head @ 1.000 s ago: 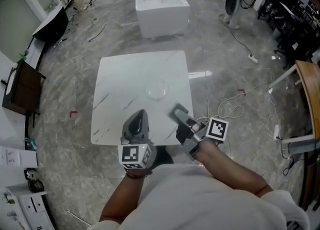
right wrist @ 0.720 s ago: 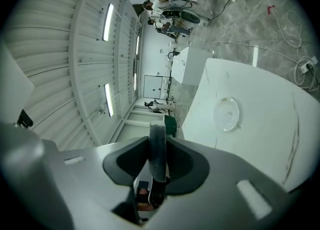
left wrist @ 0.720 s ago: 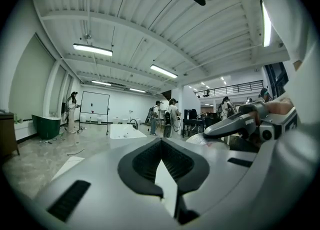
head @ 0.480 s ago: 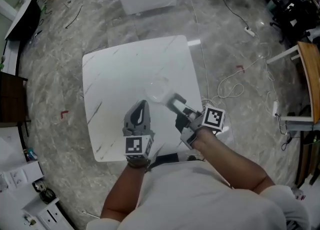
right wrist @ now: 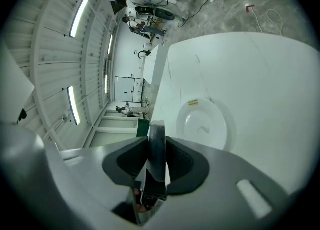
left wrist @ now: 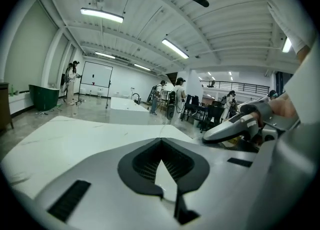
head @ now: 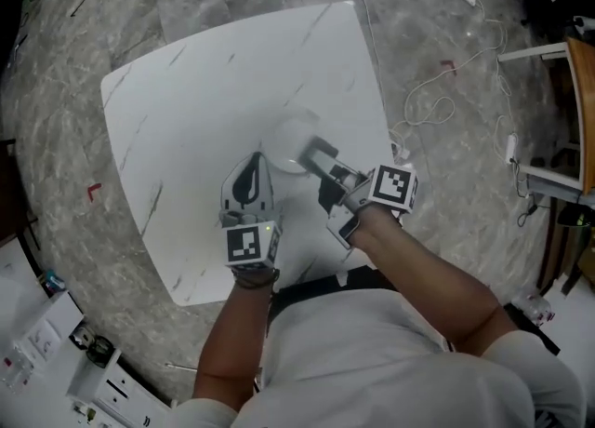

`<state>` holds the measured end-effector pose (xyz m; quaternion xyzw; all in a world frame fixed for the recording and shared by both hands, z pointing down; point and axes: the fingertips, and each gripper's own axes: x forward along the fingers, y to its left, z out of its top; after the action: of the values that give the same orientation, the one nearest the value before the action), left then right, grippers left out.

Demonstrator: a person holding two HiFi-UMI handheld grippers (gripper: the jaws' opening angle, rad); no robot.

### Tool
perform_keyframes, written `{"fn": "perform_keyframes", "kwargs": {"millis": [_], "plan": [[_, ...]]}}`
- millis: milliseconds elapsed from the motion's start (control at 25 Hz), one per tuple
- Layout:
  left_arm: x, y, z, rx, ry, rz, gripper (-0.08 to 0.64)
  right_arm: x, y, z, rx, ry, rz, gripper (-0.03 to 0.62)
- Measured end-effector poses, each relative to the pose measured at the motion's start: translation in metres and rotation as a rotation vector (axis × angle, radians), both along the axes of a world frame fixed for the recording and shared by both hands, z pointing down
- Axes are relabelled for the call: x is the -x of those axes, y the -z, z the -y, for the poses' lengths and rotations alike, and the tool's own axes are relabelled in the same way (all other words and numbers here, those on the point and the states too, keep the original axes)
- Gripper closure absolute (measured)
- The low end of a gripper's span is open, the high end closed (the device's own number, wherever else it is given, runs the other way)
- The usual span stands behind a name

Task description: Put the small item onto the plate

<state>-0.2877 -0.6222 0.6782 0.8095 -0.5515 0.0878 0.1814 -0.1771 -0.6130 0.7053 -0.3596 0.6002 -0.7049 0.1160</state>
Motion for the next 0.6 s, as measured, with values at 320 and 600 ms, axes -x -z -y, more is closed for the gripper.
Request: {"fn": "perform_keyframes", "kwargs": {"millis": [320, 600], "plan": [[-0.004, -0.057, 0.008, 0.084, -0.018, -0.022, 0.554, 0.02, -0.065, 0.018, 0.055, 0.037, -0.07, 0.491], [-0.004, -0.065, 0.007, 0.099, -0.023, -0.037, 0.554, 0.026, -0.086, 0.025, 0.098, 0.054, -0.119, 0.491]]}}
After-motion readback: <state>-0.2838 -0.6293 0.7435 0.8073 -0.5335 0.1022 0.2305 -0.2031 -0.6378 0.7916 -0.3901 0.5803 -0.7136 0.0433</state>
